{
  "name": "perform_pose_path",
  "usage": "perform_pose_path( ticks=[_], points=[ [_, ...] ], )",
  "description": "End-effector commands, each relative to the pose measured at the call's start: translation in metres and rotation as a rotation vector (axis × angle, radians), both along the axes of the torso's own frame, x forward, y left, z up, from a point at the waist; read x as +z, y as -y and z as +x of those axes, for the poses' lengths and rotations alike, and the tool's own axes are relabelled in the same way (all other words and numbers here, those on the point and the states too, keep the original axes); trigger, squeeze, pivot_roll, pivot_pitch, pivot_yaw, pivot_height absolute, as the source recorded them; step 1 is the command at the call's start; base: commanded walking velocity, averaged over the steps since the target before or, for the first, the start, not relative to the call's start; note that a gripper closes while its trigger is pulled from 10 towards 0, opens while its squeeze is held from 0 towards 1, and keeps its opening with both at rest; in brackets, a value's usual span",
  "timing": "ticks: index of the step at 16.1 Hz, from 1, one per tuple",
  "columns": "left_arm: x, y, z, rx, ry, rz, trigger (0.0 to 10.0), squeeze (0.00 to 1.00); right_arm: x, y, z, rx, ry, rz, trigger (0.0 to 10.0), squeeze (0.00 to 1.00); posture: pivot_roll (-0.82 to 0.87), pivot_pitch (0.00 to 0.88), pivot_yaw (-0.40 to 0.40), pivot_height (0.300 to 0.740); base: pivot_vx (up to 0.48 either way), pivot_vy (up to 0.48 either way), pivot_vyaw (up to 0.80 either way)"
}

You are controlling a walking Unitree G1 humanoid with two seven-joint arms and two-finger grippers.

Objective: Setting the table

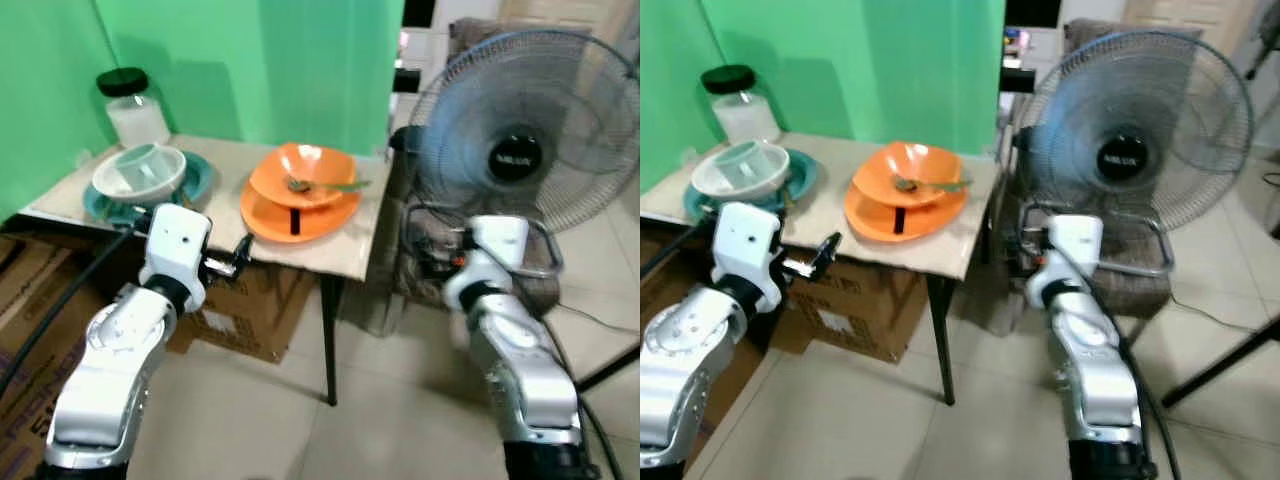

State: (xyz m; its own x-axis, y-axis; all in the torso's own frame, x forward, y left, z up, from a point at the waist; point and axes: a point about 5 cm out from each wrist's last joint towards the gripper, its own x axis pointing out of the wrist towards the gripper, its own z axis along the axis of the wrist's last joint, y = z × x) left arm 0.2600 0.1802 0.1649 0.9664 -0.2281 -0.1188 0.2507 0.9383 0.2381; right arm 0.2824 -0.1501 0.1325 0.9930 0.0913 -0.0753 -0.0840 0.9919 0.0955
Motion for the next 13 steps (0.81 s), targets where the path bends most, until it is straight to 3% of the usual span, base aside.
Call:
perform_pose_path(
  ticks=[1, 6, 12, 13],
  points=[
    [0.003, -0.007, -0.001, 0.024, 0.009, 0.018, 10.0, 0.00, 0.006, -0.013, 0.002, 0.041, 0.024, 0.015, 10.0, 0.00, 0.20, 0.000, 0.012, 0.740, 0.360, 0.000, 0.00],
    [0.002, -0.003, -0.003, 0.036, 0.024, 0.012, 10.0, 0.00, 0.014, -0.015, 0.008, 0.126, 0.056, -0.042, 10.0, 0.00, 0.20, 0.000, -0.033, 0.740, 0.362, 0.000, 0.00],
    [0.007, -0.008, -0.006, 0.012, 0.038, 0.059, 10.0, 0.00, 0.020, -0.025, 0.008, 0.198, 0.084, -0.021, 10.0, 0.00, 0.22, 0.000, -0.010, 0.740, 0.362, 0.000, 0.76],
    [0.007, -0.004, -0.007, -0.027, 0.031, 0.067, 10.0, 0.00, 0.020, -0.026, 0.006, 0.209, 0.089, -0.017, 10.0, 0.00, 0.22, 0.000, 0.002, 0.740, 0.360, 0.000, 0.00]
  ],
)
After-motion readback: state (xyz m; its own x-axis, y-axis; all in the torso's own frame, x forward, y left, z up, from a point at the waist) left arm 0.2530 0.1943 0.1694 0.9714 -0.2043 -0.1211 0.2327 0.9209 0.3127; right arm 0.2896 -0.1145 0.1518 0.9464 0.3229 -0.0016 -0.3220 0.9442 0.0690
